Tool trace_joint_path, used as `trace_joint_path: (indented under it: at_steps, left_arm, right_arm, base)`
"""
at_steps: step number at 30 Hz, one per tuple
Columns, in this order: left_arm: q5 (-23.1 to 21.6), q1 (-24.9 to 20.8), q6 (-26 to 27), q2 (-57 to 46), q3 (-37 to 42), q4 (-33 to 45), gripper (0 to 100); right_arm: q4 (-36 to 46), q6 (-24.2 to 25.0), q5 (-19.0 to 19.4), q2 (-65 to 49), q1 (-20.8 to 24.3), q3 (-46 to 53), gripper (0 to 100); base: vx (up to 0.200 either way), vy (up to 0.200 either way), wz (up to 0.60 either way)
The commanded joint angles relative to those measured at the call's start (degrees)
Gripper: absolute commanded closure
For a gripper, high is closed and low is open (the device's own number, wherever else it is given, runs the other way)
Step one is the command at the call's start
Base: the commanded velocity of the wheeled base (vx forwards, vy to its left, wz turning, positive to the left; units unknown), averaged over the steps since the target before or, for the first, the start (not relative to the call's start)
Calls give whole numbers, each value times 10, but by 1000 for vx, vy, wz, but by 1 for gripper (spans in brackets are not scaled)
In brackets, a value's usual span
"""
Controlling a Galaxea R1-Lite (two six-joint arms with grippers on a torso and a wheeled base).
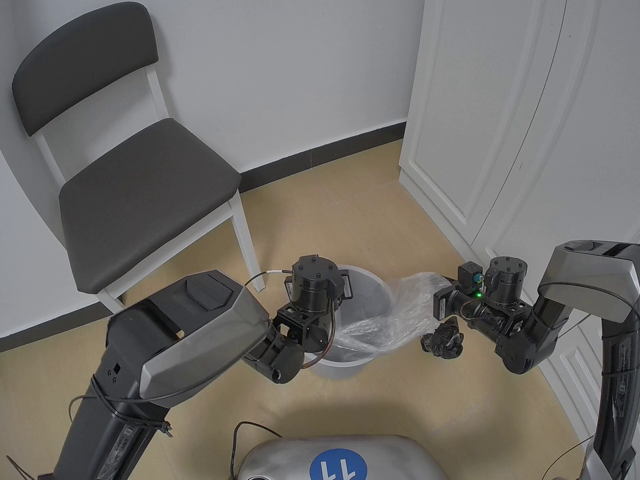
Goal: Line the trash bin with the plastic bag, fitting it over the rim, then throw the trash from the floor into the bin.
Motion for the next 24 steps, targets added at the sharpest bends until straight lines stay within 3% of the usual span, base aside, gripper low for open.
trace_joint_path:
  at_steps: [1,13,24]
  left_arm:
    - [0,-8,-19,27,-14,0,100]
    - [1,-7,-57,77,-63,1,100]
    - [-17,18,-55,55,-22,-5,100]
  right_arm:
    - [-3,0,0,-14,3,10,100]
    - [-25,-3,0,-18,15,28,100]
    - [-24,-6,4,-13,8,29,100]
  base:
    - [0,0,0]
    - [0,0,0]
    - [0,0,0]
